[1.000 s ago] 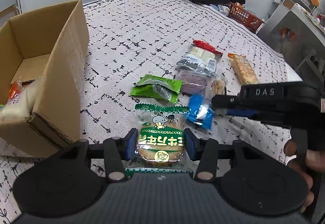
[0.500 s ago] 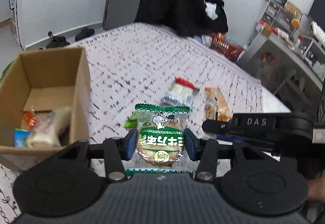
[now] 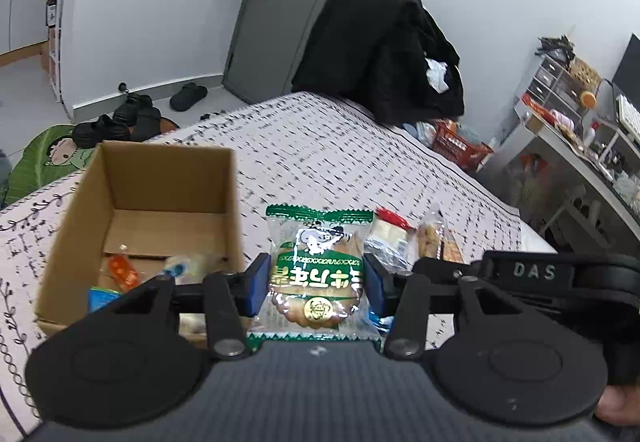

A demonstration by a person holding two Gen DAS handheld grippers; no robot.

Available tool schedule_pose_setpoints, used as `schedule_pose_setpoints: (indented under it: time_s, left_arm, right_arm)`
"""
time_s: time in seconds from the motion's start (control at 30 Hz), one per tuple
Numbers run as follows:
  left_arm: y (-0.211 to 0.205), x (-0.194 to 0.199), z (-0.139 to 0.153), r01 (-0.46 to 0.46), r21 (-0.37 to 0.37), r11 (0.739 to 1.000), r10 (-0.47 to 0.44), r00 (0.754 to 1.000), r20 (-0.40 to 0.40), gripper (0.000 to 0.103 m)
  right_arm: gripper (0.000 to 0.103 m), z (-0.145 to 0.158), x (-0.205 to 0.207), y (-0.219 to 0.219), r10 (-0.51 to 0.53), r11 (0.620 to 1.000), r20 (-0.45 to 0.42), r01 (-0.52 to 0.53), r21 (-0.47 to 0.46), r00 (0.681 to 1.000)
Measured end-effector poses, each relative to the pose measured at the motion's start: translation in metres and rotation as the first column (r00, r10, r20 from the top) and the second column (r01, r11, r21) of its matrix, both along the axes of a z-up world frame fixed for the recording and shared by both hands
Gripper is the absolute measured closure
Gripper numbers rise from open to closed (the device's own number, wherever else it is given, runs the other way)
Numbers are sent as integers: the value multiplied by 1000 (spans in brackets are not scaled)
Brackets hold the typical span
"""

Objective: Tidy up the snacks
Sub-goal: 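Grasp the green cookie pack with left tool while right tool grasps clear wrapped bar, then carry both snacks over the box and open both tools to release them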

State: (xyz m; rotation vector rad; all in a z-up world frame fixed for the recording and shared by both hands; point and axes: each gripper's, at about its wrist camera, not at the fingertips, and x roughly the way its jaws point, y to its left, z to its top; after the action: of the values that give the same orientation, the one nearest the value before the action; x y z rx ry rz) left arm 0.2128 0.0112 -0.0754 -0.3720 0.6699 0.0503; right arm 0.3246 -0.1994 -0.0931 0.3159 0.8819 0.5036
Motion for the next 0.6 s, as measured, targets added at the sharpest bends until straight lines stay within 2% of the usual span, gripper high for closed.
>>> schedule_pose_setpoints:
  time_s: [0.33, 0.6]
  left_arm:
    - [34, -8, 2, -47, -40, 998, 47, 999, 12, 55]
    - [62, -11, -5, -104, -70, 992, 104, 995, -6, 55]
  right_arm:
    - [80, 12, -10, 39, 32, 999, 32, -32, -16, 999]
    - [80, 9, -10, 72, 60, 998, 28, -59, -24, 998]
